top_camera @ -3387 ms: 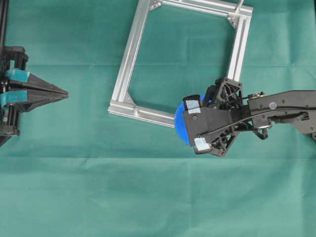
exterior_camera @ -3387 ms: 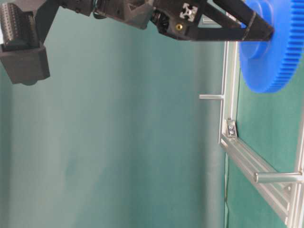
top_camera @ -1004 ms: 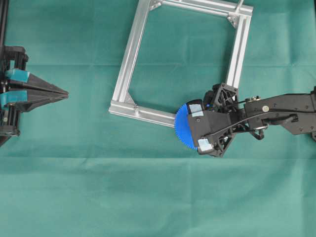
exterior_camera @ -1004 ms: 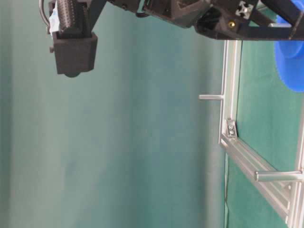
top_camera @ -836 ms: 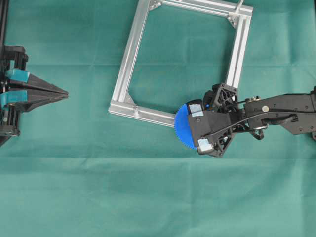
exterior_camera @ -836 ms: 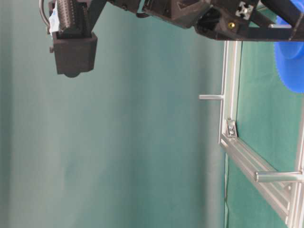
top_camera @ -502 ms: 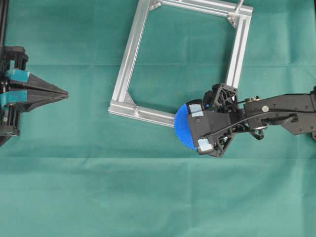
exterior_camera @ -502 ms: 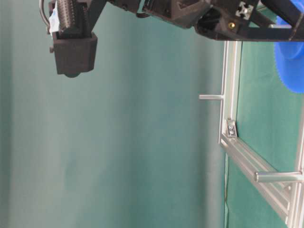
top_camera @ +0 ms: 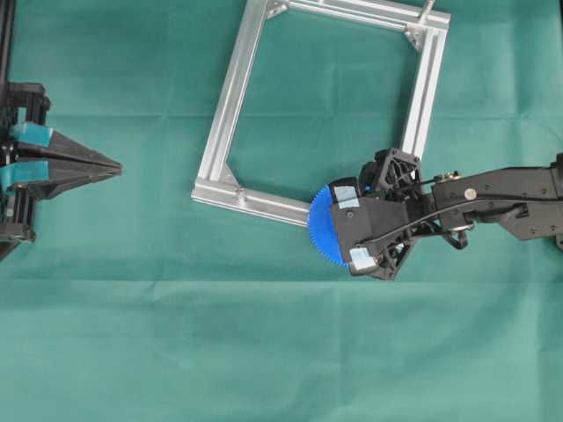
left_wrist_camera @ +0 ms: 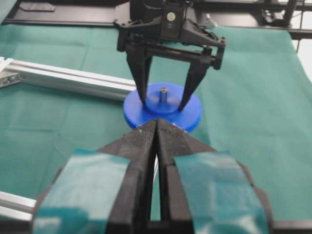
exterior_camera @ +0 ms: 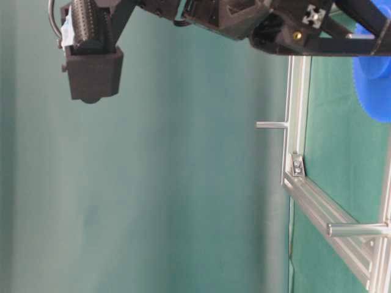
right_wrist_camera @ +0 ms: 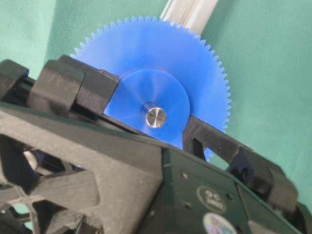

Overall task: Find the location of the shaft and insert the gear.
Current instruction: 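Lower the blue gear down onto the shaft, then open the right gripper to release the gear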

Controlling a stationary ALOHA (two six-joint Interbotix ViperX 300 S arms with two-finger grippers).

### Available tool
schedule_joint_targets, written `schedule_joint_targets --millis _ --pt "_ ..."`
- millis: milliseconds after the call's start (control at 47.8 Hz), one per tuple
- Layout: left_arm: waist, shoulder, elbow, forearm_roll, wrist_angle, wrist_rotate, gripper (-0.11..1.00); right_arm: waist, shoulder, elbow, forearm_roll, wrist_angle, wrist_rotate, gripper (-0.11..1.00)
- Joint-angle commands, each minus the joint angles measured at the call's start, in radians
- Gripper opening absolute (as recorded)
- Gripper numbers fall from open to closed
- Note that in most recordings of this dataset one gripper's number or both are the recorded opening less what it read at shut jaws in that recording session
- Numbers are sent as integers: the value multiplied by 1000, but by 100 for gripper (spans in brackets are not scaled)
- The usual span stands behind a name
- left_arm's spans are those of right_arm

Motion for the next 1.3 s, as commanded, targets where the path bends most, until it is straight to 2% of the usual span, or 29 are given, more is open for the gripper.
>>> schedule_joint_targets --millis 0,84,272,523,815,1275 --pt "0 9 -15 0 -6 0 1 3 -40 -28 -12 9 0 86" --pt "0 9 -15 0 -5 0 1 3 -48 -34 -21 17 2 91" --pt "0 9 -15 0 -6 0 1 3 -89 -55 -49 25 2 90" --pt "0 9 -17 0 -6 0 1 3 -166 -84 -92 98 2 90" --pt "0 9 -15 -2 -5 0 1 3 -192 -84 -107 100 0 90" --pt "0 11 -15 0 -2 0 1 21 -304 20 -107 87 2 90"
